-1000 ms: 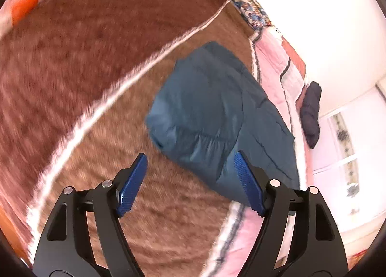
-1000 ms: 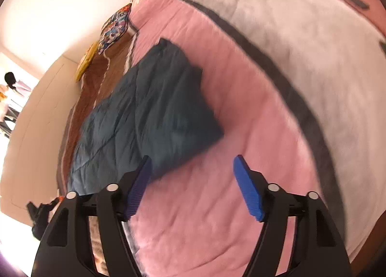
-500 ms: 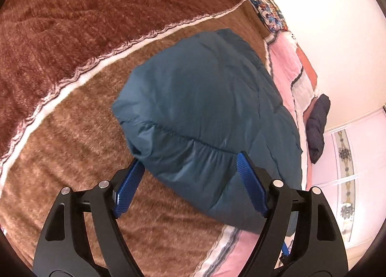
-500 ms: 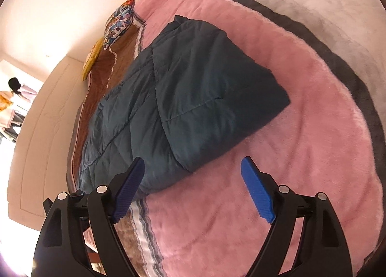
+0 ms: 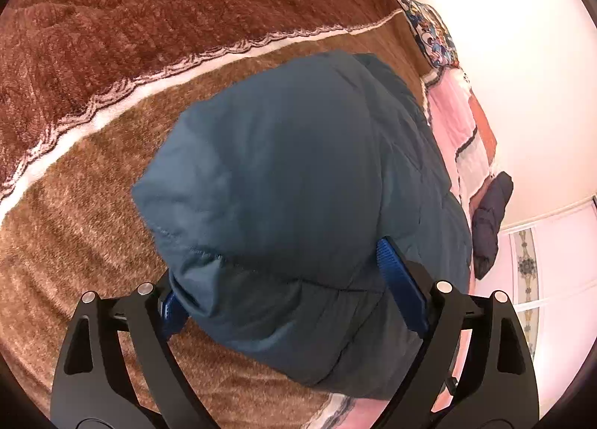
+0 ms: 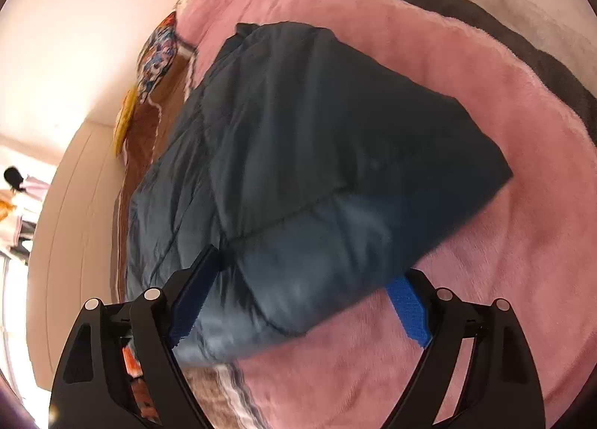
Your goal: Fold large clothes
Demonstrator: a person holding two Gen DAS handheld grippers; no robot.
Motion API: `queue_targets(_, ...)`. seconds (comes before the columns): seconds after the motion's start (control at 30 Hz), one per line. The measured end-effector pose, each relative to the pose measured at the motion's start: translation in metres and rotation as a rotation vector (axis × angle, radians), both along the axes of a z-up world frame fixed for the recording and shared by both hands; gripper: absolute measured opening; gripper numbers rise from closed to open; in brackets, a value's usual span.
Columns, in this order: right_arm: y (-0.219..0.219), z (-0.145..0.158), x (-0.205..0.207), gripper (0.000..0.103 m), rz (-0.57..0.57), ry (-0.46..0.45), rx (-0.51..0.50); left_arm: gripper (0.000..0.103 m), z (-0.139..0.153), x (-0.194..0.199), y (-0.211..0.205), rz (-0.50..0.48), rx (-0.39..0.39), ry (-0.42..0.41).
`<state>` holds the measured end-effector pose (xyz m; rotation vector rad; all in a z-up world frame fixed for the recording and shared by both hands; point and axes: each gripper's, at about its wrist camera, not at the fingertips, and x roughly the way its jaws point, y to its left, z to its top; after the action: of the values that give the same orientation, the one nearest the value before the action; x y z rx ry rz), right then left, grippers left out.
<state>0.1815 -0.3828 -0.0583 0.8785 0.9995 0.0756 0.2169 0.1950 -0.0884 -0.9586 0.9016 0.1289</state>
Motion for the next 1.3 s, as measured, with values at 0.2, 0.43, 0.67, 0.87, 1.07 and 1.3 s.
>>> queue_targets(0.2, -0.007, -0.009, 0.007, 0.076, -0.061, 0.001, 0.055, 0.075, 0.003, 0.002, -0.002, -0.004, 0.028, -0.018)
queue_targets(0.43, -0.007, 0.001, 0.004, 0.038, -0.025, -0.048, 0.013, 0.029, 0.028, 0.003, -0.009, -0.077, 0.132, -0.078)
queue_targets(0.67, -0.002, 0.018, -0.013, 0.026, 0.018, -0.076, -0.034, 0.021, 0.058, -0.022, -0.018, -0.15, 0.254, -0.134)
queue_targets(0.87, -0.003, 0.028, -0.05, 0.026, 0.063, -0.068, -0.059, 0.021, 0.067, -0.068, -0.015, -0.209, 0.288, -0.127)
queue_targets(1.07, 0.006, 0.031, -0.1, 0.026, 0.141, -0.049, -0.124, 0.021, 0.059, -0.126, -0.007, -0.235, 0.29, -0.092)
queue_targets(1.3, 0.018, 0.027, -0.147, 0.026, 0.195, -0.035, -0.214, 0.021, 0.046, -0.178, -0.008, -0.273, 0.331, -0.063)
